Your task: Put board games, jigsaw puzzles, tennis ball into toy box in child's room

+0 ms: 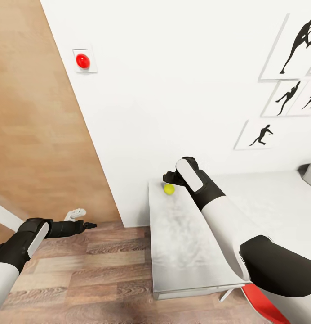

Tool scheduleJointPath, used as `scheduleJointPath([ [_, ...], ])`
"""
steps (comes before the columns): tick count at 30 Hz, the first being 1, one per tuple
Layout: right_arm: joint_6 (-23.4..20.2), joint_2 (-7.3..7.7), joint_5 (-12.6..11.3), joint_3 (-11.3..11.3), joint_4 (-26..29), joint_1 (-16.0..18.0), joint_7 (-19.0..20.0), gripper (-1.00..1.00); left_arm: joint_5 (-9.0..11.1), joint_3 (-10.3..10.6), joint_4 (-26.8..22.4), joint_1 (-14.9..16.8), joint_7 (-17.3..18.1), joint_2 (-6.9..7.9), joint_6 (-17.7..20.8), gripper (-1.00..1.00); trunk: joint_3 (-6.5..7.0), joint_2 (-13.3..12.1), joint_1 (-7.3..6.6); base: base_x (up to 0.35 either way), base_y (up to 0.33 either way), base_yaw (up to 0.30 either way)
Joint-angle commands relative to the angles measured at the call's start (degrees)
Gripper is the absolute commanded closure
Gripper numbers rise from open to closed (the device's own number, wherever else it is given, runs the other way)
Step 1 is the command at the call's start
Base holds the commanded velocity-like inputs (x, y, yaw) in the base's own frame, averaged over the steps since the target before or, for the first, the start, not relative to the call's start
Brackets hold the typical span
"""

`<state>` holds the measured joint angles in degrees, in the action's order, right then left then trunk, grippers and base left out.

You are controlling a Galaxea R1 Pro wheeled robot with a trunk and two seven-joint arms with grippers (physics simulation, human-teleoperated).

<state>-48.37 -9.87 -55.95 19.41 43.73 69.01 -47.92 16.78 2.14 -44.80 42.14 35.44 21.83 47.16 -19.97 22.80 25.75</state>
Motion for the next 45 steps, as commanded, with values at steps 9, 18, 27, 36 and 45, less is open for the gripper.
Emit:
scheduleJointPath([
  [9, -0.1, 0.01, -0.6, 0.2, 0.0, 0.1, -0.6, -1.0, 0.3, 0.1, 0.0, 0.0, 0.0, 0.06, 0.3, -1.0, -0.95, 0.1, 0.03, 0.0, 0.0, 0.0],
  [18, -1.1, -0.12, -0.7, 0.1, 0.1, 3.8, -0.9, -1.0, 0.3, 0.1, 0.0, 0.0, -0.1, 0.06, 0.3, -1.0, -1.79, 0.1, 0.03, 0.0, 0.0, 0.0],
  [27, -1.1, -0.13, -0.8, 0.0, 0.0, 4.7, -0.9, -1.0, 0.3, 0.1, 0.0, 0.0, -0.1, 0.06, 0.3, -1.0, -2.64, 0.1, 0.03, 0.0, 0.0, 0.0],
  [36, -0.9, -0.11, -0.8, 0.0, -0.5, 4.7, -0.8, -1.0, 0.2, 0.1, -0.1, 0.0, -0.2, 0.06, 0.3, -1.0, -3.49, 0.1, 0.03, 0.11, 0.043, 0.0],
  [45, -0.8, -0.13, -0.7, 0.1, -0.9, 4.7, -0.8, -1.0, 0.3, 0.1, -0.1, 0.0, -0.1, 0.06, 0.3, -1.0, -4.33, 0.1, 0.03, 0.078, 0.036, 0.0],
])
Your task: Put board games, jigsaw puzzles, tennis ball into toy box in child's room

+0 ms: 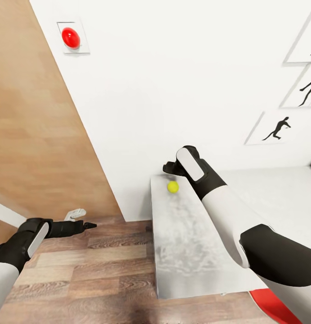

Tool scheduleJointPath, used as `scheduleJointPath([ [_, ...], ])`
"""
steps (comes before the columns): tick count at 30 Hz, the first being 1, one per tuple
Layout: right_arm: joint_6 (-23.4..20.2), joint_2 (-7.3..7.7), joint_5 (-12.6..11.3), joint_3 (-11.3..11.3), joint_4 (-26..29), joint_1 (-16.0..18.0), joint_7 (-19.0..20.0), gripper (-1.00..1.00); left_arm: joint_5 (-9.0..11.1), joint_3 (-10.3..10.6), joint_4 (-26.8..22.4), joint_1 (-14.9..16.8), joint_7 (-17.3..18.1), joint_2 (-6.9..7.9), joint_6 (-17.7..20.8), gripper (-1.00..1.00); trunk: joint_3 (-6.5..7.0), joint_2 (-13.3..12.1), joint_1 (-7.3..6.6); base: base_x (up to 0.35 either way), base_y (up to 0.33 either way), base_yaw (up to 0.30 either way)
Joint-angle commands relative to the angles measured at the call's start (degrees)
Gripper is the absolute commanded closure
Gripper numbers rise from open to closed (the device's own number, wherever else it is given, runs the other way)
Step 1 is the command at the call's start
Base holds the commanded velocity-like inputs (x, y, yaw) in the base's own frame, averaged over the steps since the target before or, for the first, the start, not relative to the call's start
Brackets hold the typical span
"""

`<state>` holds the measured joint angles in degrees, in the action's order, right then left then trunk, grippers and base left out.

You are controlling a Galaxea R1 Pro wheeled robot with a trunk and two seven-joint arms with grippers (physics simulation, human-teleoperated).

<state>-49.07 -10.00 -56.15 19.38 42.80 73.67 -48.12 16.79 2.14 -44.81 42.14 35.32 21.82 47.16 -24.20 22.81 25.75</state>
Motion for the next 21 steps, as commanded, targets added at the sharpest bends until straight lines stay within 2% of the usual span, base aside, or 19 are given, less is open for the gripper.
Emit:
scheduleJointPath([
  [1, -0.1, 0.0, -0.5, 0.1, 0.0, 0.1, -0.6, -1.0, 0.3, 0.1, 0.0, 0.0, 0.0, 0.06, 0.3, -1.0, -0.19, 0.1, 0.03, 0.012, 0.005, 0.0],
  [21, 0.0, 0.06, -0.5, 0.4, -0.1, 0.0, -0.5, -1.0, 0.3, 0.1, -0.2, 0.0, -0.1, 0.06, 0.3, -1.0, -2.07, 0.1, 0.03, 0.047, 0.033, 0.0],
])
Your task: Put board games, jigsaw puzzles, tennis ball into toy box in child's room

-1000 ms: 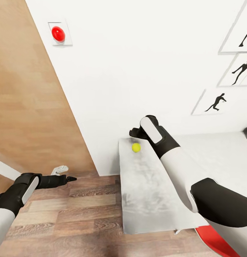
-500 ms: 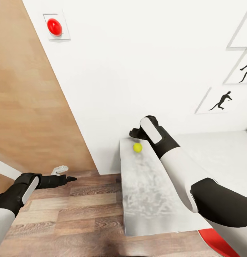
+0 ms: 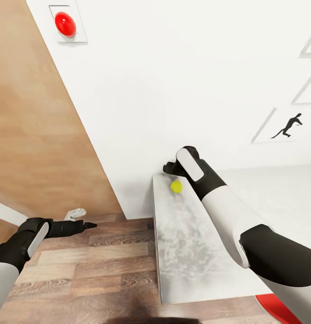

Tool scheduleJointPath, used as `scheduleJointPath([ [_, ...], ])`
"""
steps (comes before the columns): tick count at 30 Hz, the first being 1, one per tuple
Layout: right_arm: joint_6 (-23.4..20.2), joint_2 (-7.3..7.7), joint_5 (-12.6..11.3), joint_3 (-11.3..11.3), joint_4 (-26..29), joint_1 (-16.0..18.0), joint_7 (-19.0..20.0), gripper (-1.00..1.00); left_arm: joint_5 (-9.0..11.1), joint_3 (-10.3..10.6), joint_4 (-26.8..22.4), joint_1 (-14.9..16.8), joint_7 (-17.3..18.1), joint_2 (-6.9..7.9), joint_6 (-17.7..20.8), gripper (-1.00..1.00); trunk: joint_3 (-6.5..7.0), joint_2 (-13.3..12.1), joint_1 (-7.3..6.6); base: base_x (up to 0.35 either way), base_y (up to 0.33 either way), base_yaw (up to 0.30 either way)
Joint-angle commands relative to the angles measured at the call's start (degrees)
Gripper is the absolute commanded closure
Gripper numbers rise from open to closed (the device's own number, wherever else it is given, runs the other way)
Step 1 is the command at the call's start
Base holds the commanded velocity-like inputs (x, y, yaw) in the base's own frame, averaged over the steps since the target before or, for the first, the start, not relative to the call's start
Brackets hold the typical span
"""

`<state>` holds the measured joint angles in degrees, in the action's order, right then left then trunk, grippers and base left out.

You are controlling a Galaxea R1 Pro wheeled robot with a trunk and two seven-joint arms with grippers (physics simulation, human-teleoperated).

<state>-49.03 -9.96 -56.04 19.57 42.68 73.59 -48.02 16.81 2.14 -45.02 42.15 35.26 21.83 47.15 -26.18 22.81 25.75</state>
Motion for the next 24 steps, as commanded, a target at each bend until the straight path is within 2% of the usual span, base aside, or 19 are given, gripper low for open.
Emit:
scheduleJointPath([
  [1, 0.0, 0.03, -0.6, 0.2, 0.0, 0.1, -0.6, -1.0, 0.2, 0.1, 0.0, 0.0, 0.0, 0.06, 0.3, -1.0, -0.19, 0.1, 0.03, 0.004, 0.003, 0.0],
  [12, 0.6, 0.23, -0.3, 0.4, -1.0, 0.0, -1.1, -1.0, 0.2, 0.1, -0.1, 0.0, 0.0, 0.06, 0.3, -1.0, -1.15, 0.1, 0.03, 0.0, 0.0, 0.0],
  [24, 1.8, 0.71, -0.3, 0.4, -2.6, -0.4, -1.5, -1.0, 0.2, 0.1, -0.1, 0.0, 0.0, 0.06, 0.3, -1.0, -1.28, 0.1, 0.03, 0.0, 0.0, 0.0],
])
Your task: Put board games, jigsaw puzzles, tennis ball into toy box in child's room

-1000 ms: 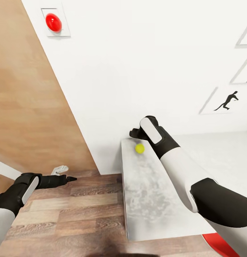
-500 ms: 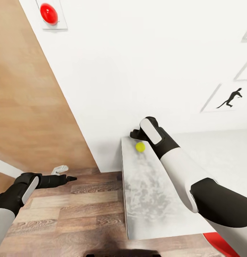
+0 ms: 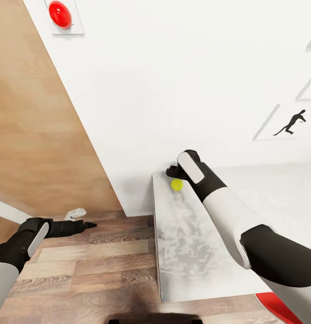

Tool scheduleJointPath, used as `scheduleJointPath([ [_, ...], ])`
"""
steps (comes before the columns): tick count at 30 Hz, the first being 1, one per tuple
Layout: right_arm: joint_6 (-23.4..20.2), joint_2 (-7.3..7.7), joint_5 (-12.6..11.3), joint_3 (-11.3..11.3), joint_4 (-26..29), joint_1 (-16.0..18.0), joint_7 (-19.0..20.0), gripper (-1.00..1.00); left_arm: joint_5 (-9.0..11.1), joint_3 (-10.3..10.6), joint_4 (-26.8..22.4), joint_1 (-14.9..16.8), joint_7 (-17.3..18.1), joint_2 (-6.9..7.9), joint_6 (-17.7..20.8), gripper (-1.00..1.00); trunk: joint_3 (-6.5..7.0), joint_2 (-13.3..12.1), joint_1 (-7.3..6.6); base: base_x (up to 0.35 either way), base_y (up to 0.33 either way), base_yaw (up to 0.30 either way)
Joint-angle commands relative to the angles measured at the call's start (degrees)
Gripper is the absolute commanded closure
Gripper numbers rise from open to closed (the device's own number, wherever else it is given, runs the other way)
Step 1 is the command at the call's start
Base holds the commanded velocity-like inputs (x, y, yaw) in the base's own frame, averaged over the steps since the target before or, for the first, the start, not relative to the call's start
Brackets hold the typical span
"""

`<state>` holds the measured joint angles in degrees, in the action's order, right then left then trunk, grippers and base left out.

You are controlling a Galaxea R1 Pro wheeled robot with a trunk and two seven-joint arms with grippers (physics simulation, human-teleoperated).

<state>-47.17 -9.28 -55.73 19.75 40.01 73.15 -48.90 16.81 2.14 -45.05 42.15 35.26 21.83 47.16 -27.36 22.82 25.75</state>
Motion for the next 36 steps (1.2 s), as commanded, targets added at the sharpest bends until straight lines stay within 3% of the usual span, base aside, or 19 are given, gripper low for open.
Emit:
scheduleJointPath([
  [1, 0.0, -0.02, -0.6, 0.2, 0.0, 0.0, -0.6, -1.0, 0.2, 0.1, 0.0, 0.0, 0.0, 0.06, 0.3, -1.0, -0.09, 0.1, 0.03, 0.0, 0.0, 0.0],
  [16, 0.8, -0.54, 2.0, 0.1, -0.3, 0.0, -0.6, -1.0, 0.2, 0.1, 0.0, 0.0, 0.0, 0.06, 0.3, -1.0, -0.1, 0.1, 0.03, 0.0, 0.0, 0.0],
  [36, 0.9, -0.61, 2.1, 0.1, -0.5, 0.0, -0.6, -1.0, 0.2, 0.1, 0.0, 0.0, 0.0, 0.06, 0.3, -1.0, -1.76, 0.1, 0.03, 0.0, 0.0, 0.0],
])
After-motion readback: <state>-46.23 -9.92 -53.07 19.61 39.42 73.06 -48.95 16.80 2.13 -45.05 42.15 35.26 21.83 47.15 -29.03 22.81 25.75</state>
